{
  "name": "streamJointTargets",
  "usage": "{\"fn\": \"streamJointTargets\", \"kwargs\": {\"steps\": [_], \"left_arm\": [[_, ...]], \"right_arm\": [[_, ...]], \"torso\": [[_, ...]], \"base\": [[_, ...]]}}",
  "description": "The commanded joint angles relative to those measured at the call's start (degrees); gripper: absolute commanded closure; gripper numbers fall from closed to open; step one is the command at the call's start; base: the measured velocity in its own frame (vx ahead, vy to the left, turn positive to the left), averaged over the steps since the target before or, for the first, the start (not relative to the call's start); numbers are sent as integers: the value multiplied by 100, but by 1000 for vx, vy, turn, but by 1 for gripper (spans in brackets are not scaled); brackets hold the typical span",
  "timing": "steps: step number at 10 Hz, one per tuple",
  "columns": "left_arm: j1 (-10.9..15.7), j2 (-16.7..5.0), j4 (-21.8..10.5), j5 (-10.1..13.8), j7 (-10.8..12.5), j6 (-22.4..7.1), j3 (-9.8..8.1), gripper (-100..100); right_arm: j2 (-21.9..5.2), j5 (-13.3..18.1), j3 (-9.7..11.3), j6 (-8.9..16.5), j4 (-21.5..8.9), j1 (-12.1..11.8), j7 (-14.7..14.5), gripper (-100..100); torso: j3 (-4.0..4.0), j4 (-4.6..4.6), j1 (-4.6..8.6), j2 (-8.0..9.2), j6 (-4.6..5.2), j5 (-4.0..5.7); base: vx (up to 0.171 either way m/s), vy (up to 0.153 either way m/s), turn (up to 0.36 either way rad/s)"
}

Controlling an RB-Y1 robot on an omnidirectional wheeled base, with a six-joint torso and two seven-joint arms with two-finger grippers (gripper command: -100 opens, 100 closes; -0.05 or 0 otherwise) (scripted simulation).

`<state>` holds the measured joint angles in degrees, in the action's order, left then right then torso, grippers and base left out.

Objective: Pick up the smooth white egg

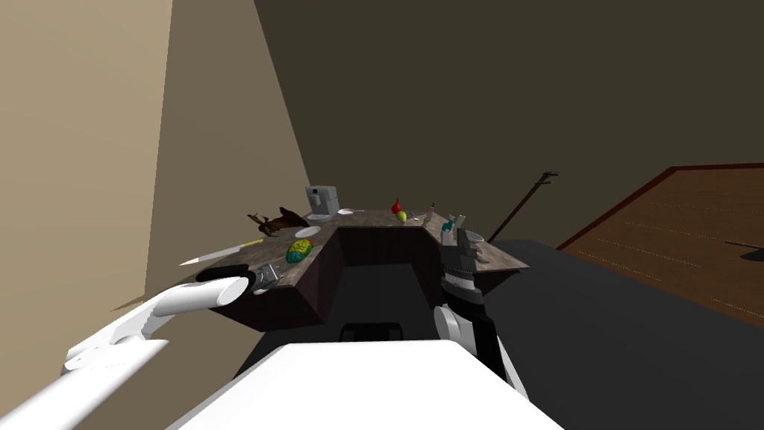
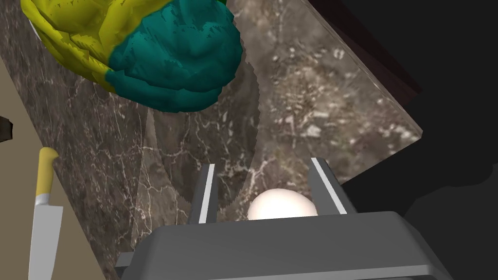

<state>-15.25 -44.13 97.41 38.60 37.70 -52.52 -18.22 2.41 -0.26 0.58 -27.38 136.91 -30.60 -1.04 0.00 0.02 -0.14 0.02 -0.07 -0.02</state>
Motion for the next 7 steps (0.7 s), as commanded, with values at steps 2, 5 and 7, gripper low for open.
{"fn": "streamJointTargets", "kwargs": {"steps": [2, 5, 7], "left_arm": [[0, 0, 0, 0, 0, 0, 0, 100], [0, 0, 0, 0, 0, 0, 0, 0], [10, -13, 130, 80, -144, 3, -27, -100]], "right_arm": [[0, 0, 0, 0, 0, 0, 0, 0], [0, 0, 0, 0, 0, 0, 0, 0], [1, 0, 0, 0, 0, -1, 0, 0]], "torso": [[-2, -1, 1, 3, 0, 0], [-3, -1, 2, 5, 0, 0], [-3, -1, 28, 5, -4, 5]], "base": [[0, 0, 0], [0, 0, 0], [12, -120, 152]]}}
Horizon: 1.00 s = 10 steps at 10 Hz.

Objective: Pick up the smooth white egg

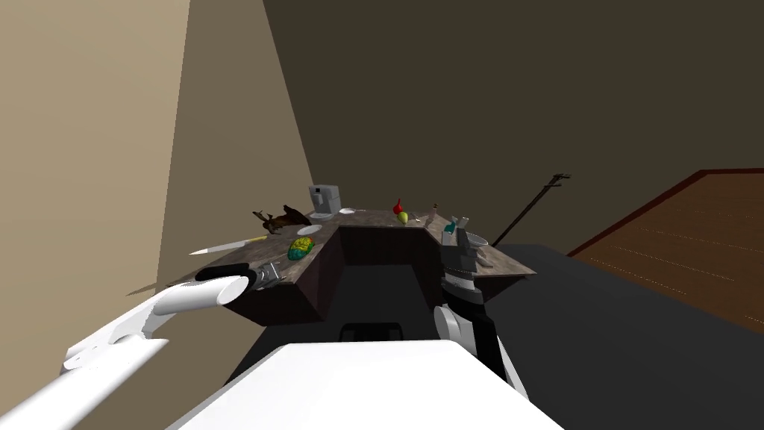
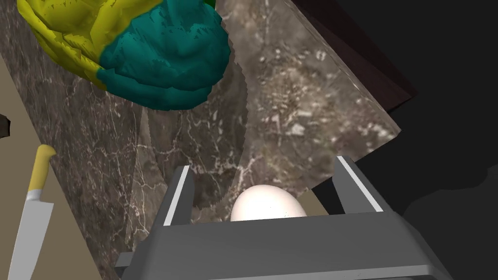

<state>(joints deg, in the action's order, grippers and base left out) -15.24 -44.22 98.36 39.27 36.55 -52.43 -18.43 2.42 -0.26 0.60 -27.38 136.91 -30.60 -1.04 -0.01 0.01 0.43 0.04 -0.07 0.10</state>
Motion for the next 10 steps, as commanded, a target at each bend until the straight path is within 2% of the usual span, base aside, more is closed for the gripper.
{"fn": "streamJointTargets", "kwargs": {"steps": [1, 2, 3, 5, 6, 7, 8, 10], "left_arm": [[13, -24, 136, 50, -62, -1, -44, -100], [-1, -48, 176, 32, 112, -36, -119, -100], [-22, -51, 116, 37, 156, -76, -103, -100], [-100, -42, -7, 55, 243, -189, -41, -100], [-59, -68, -6, 82, 187, -136, -66, -100], [-64, -71, -9, 84, 200, -155, -66, 0], [23, -21, -194, -19, 222, -110, -82, -100], [111, 28, -379, -122, 246, -67, -97, -100]], "right_arm": [[0, 0, 0, 0, 0, 0, 0, 0], [0, 0, 0, 0, 0, 0, 0, 0], [0, 0, 0, 0, 0, 1, 0, 0], [-2, 0, -2, 0, 0, 1, 0, 0], [-3, 0, -3, 0, 0, 0, 0, 0], [-2, 0, -2, 0, 0, 0, 0, 0], [-2, 0, -1, 0, 0, 0, 0, 0], [-2, 0, -1, 0, 0, 2, 0, 0]], "torso": [[0, 0, 0, 0, 0, 0], [-1, 0, 7, 1, 0, 3], [-8, -3, -13, 15, 5, 0], [-13, -5, -100, 23, -2, -20], [-5, -2, -126, 8, -2, -27], [-1, 0, -98, 3, 0, -24], [-1, 0, -71, 3, 0, -16], [-10, -4, -63, 18, 4, -14]], "base": [[8, -162, 92], [-47, -92, -93], [-67, 37, -108], [-21, 166, -4], [11, 90, -7], [0, 16, -2], [-29, 16, -174], [-57, 16, -180]]}}
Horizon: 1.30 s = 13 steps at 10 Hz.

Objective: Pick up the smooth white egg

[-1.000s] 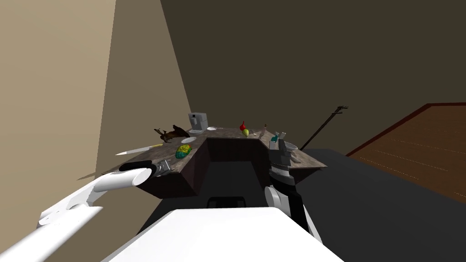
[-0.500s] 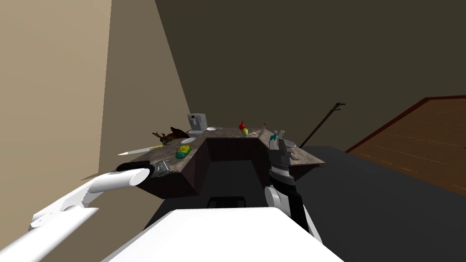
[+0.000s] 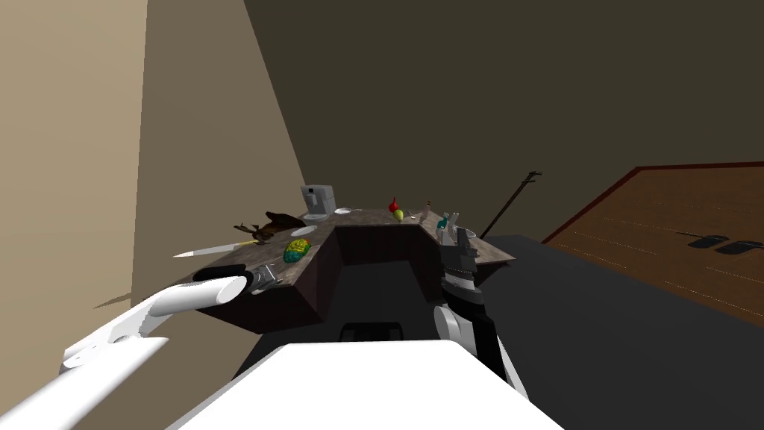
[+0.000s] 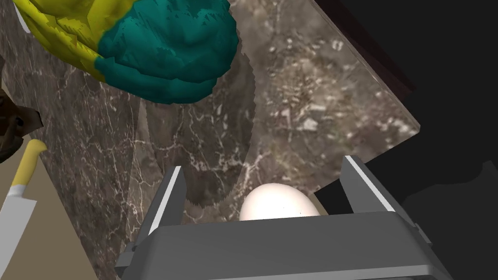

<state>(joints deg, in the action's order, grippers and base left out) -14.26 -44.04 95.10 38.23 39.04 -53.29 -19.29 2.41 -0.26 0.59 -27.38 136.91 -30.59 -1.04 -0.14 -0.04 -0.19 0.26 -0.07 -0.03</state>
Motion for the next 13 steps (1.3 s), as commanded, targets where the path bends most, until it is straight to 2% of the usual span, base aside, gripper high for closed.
{"fn": "streamJointTargets", "kwargs": {"steps": [1, 2, 3, 4, 8, 9, 10, 11, 13], "left_arm": [[71, 43, -175, -87, 13, 48, -21, -100], [129, 77, -298, -155, 28, 76, -31, -100], [87, 60, -204, -120, 25, 48, -26, -100], [90, 64, -214, -128, 30, 54, -28, 100], [89, 64, -213, -127, 29, 53, -28, 100], [89, 64, -213, -127, 29, 53, -28, 0], [287, -117, -33, -19, -164, 106, -29, -100], [287, -117, -33, -19, -164, 106, -29, -100], [465, -268, 118, 111, -401, 146, 32, -100]], "right_arm": [[0, 0, 0, 0, 0, 0, 0, 0], [0, 0, 0, 0, 0, 0, 0, 0], [0, 0, 0, 0, 0, 0, 0, 0], [0, 0, 0, 0, 0, -1, 0, 0], [0, 0, 0, 0, 0, -1, 0, 0], [0, 0, 0, 0, 0, -1, 0, 0], [0, 0, 0, 0, 0, -1, 0, 0], [1, 0, 0, 0, 0, 0, 0, 0], [1, 0, 0, 0, 0, 0, 0, 0]], "torso": [[0, 0, 0, 0, 0, 0], [0, 0, 0, 0, 1, 0], [0, 0, 0, 0, 2, 0], [4, 1, 2, -8, -2, 1], [11, 4, 5, -19, -1, 1], [11, 4, 5, -19, -1, 1], [11, 4, 5, -19, -1, 1], [2, 1, 22, -3, 3, 6], [-4, -2, 23, 6, 0, 6]], "base": [[-51, 14, -105], [-51, 14, -148], [-23, 7, -29], [0, 0, 0], [0, 0, 0], [0, 0, 0], [-66, -51, -47], [-78, -52, -51], [-71, -40, -45]]}}
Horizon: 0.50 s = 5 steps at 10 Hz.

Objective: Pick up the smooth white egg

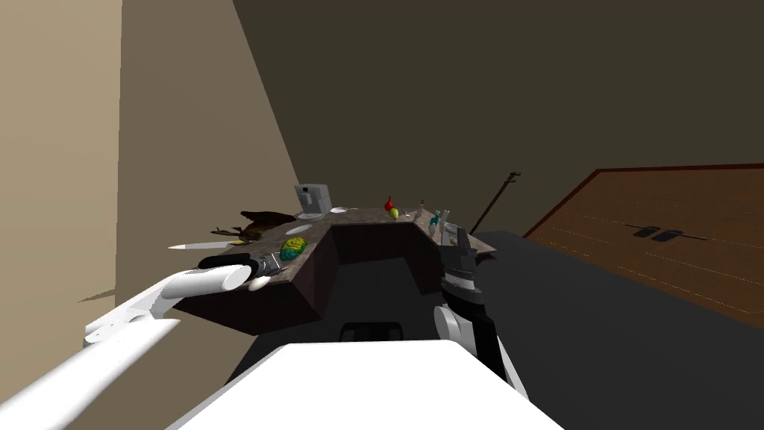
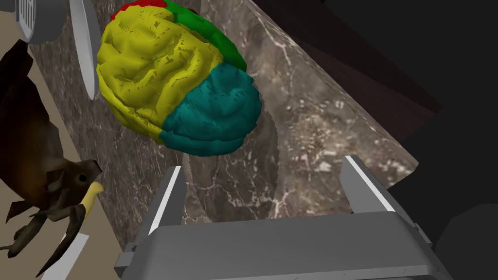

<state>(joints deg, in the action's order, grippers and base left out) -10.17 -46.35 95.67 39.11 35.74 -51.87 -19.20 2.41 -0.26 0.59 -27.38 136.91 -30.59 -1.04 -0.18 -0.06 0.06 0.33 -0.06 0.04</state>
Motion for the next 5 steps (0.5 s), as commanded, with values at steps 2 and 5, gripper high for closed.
{"fn": "streamJointTargets", "kwargs": {"steps": [2, 5], "left_arm": [[215, -169, 207, 152, -285, 31, 89, -100], [213, -179, 308, 244, -152, -74, 41, -100]], "right_arm": [[0, 0, 0, 0, 0, 0, 0, 0], [0, 0, 0, 0, 0, 0, 0, 0]], "torso": [[-5, -2, 6, 9, 0, 1], [-4, -2, -3, 7, -3, -1]], "base": [[-108, -65, -58], [-58, -16, -6]]}}
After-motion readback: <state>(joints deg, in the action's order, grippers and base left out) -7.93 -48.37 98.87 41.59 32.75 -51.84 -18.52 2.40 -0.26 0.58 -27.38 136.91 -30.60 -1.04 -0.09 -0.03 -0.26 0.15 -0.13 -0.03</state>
